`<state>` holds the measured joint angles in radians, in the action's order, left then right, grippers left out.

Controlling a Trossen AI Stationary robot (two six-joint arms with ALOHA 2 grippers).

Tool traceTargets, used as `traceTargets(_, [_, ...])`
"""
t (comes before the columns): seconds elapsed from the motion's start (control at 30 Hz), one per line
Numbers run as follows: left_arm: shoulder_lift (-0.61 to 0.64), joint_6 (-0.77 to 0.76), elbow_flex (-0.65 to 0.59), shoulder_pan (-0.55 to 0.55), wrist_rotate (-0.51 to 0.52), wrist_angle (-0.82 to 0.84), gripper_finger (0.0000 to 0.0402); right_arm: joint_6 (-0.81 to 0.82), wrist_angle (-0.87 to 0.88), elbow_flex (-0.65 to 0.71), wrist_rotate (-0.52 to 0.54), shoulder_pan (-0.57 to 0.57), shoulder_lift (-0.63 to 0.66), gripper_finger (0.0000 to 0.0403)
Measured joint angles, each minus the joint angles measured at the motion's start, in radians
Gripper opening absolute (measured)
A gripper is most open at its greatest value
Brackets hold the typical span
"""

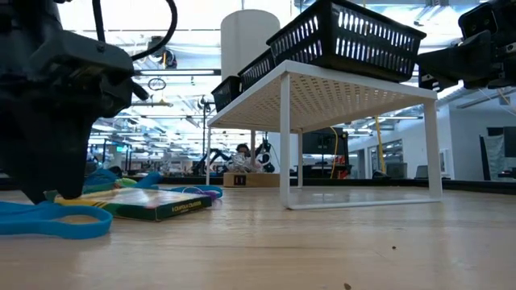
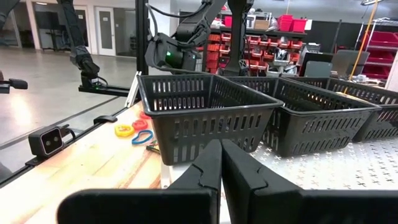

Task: Pick & Place Office Desk Supplies
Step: Put the crayon box into the top black bin on the shelf

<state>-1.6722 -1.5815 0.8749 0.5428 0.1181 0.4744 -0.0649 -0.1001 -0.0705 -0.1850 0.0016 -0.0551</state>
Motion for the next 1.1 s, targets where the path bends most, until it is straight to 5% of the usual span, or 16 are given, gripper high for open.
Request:
traceTargets(0.37, [0.025, 0.012, -0.001, 0.0, 0.014, 0.014, 0.0193, 0.0, 0.0, 0.0, 0.0, 0.0, 0.0, 0.0])
traceTargets(1.1, [0.036, 0.008, -0.002, 0.0, 0.023, 0.033, 0.009, 0.0, 0.0, 0.0, 0.0, 0.0, 0.0, 0.0])
